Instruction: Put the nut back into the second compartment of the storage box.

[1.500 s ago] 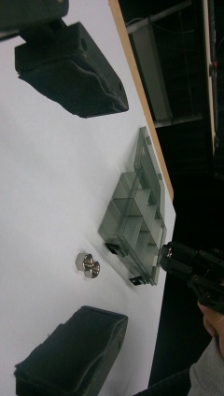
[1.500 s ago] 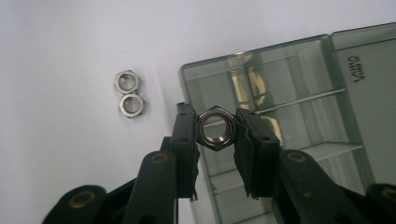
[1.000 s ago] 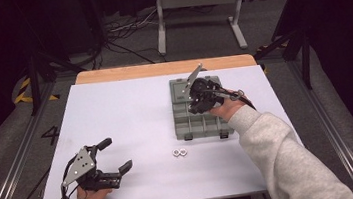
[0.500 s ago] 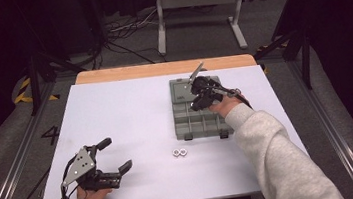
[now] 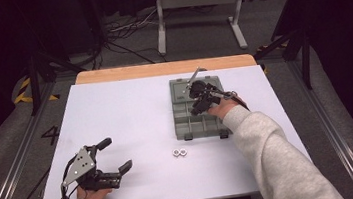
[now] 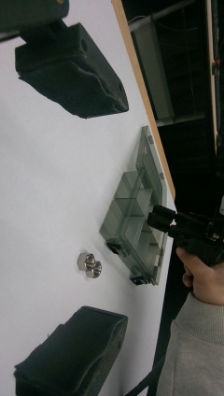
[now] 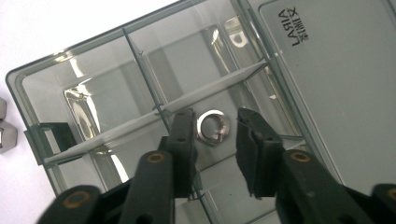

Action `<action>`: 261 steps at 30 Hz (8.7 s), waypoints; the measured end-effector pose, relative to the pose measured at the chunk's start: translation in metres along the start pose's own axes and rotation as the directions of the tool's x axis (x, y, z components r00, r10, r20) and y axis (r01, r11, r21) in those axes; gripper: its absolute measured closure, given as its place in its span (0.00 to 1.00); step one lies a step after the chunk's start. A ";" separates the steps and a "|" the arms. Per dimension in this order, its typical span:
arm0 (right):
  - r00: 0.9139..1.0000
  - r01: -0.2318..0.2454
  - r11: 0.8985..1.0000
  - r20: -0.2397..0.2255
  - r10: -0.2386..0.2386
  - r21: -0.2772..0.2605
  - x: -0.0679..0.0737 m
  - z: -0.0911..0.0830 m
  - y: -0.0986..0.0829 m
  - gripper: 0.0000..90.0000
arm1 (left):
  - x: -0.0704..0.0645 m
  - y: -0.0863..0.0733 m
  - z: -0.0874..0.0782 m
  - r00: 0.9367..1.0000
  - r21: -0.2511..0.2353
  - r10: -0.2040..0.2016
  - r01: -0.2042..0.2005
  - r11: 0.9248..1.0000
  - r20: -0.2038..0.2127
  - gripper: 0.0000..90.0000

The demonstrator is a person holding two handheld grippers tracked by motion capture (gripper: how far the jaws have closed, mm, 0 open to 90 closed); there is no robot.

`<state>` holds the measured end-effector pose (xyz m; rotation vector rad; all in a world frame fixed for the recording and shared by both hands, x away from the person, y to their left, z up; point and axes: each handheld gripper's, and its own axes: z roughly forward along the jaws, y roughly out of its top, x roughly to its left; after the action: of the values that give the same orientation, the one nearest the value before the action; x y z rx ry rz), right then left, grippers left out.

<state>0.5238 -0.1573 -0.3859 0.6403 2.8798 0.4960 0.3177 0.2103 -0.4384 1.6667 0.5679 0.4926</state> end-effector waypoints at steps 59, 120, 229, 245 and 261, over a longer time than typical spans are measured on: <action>0.962 0.220 0.975 -0.168 -0.215 0.013 0.128 0.028 -0.005 0.53 | -0.001 0.001 -0.001 1.000 0.006 0.004 -0.004 1.000 0.000 0.03; 0.996 0.088 0.986 0.024 -0.086 -0.144 0.040 -0.059 0.014 0.77 | 0.000 0.000 0.001 1.000 0.005 0.002 -0.002 1.000 0.002 0.04; 0.957 0.255 0.967 -0.140 -0.253 -0.008 0.140 0.034 0.012 0.77 | -0.001 0.000 0.001 1.000 0.012 0.010 -0.010 1.000 0.015 0.05; 0.966 0.233 0.964 -0.081 -0.244 -0.126 0.121 -0.017 0.018 0.77 | -0.001 0.000 0.001 1.000 0.018 0.010 -0.010 1.000 0.017 0.05; 0.982 0.183 0.968 -0.003 -0.187 -0.174 0.086 -0.049 0.025 0.77 | -0.001 0.000 0.002 1.000 0.016 0.007 -0.007 1.000 0.019 0.05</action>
<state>0.4462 -0.1121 -0.3379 0.3373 2.8352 0.7166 0.3179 0.2085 -0.4386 1.6871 0.5535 0.4781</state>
